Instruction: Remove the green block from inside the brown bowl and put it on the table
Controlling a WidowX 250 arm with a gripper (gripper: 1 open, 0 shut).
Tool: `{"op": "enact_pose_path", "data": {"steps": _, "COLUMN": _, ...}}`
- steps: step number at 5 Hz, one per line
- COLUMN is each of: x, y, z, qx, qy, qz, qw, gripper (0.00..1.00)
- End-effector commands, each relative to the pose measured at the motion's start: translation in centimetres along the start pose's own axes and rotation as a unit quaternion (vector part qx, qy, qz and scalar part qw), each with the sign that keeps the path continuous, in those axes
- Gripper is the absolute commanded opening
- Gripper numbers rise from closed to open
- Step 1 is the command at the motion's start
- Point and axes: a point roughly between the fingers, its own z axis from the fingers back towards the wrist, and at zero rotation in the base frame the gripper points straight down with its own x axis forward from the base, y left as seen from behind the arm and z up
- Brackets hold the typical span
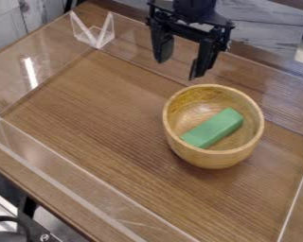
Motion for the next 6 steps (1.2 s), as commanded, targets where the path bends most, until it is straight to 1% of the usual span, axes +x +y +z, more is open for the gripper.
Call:
{"op": "enact_pose_path", "data": {"steps": 1, "x": 0.1, "y": -1.4, "z": -0.9, "qx": -0.002, "qy": -0.005, "qz": -0.028, "qw": 0.9996, "gripper": 1.0}}
{"op": "enact_pose_path", "data": {"steps": 2, "x": 0.0, "y": -4.2, "z": -3.3, "qx": -0.002, "qy": -0.009, "qz": -0.077, "qw": 0.997, "gripper": 1.0}}
{"op": "enact_pose_path", "data": {"steps": 3, "x": 0.0, "y": -6.4, "z": -5.5, "qx": 0.001, "qy": -0.021, "qz": -0.112, "qw": 0.9935, "gripper": 1.0}}
{"op": "enact_pose_path", "data": {"steps": 4, "x": 0.2, "y": -6.7, "z": -7.0, "qx": 0.001, "qy": -0.03, "qz": -0.117, "qw": 0.9927, "gripper": 1.0}}
{"op": "enact_pose_path", "data": {"steps": 6, "x": 0.4, "y": -6.3, "z": -8.5, "qx": -0.006, "qy": -0.035, "qz": -0.112, "qw": 0.9931, "gripper": 1.0}}
